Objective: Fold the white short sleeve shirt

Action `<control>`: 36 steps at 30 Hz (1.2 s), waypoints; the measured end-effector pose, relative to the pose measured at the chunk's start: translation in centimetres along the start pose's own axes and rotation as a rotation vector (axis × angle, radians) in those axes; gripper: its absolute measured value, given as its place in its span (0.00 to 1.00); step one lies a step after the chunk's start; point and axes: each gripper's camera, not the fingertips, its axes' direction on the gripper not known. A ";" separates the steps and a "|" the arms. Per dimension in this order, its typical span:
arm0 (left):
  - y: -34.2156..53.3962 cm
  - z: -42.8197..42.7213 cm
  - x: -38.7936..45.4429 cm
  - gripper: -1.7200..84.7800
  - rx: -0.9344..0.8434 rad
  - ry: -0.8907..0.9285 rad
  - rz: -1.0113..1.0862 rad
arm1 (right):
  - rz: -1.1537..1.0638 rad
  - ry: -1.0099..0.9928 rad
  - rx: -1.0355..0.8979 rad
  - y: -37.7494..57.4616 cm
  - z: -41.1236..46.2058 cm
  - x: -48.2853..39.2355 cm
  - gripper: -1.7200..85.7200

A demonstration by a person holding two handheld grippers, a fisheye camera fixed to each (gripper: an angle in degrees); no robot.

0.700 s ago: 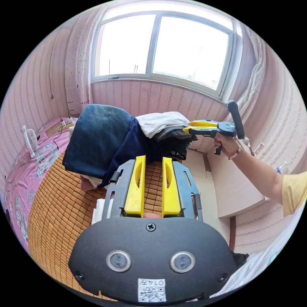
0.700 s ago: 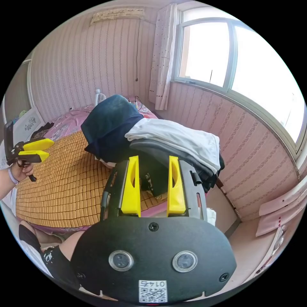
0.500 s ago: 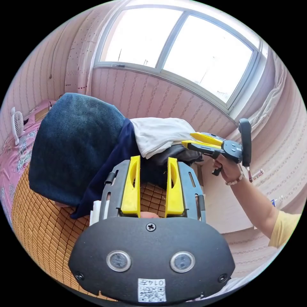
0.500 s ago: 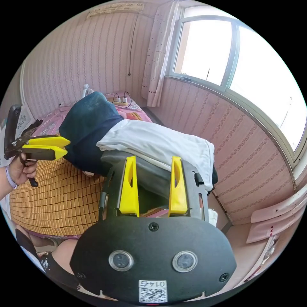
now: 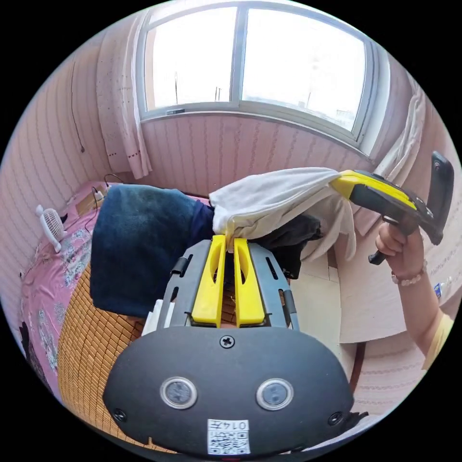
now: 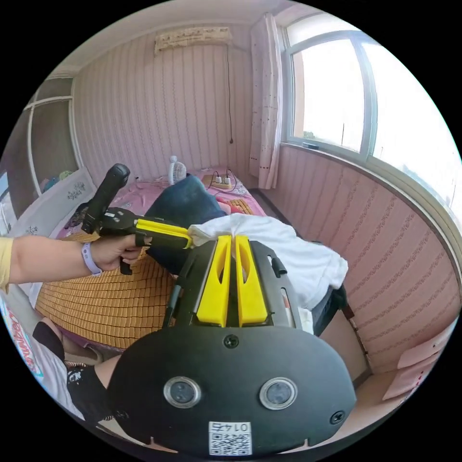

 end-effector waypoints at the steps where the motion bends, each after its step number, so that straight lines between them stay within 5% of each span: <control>1: 1.0 -3.2 -1.1 0.05 0.051 -0.009 -0.014 | -0.051 -0.042 0.052 -1.4 -1.5 -2.2 0.03; 9: 14.6 -28.6 -11.2 0.05 0.209 -0.151 -0.201 | -0.190 -0.674 0.206 -9.8 -3.5 -17.2 0.03; 17: 30.6 -39.6 -23.6 0.07 0.041 -0.249 -0.483 | 0.317 -1.232 0.032 -7.6 10.3 -30.4 0.03; 20: 40.7 -36.2 -28.8 0.11 -0.118 -0.216 -0.759 | 0.458 -1.142 -0.160 -4.1 18.3 -34.7 0.03; 24: 51.9 -36.3 -29.8 0.13 -0.132 -0.219 -0.930 | 0.301 -0.683 -0.501 1.9 27.6 -37.6 0.04; 26: 56.9 -37.1 -29.4 0.13 -0.162 -0.222 -0.964 | 0.252 -0.632 -0.557 4.1 29.1 -37.3 0.05; 36: 56.1 -30.5 -24.4 0.14 -0.214 0.052 -0.743 | -0.214 -0.392 -0.685 3.5 34.9 -41.2 0.14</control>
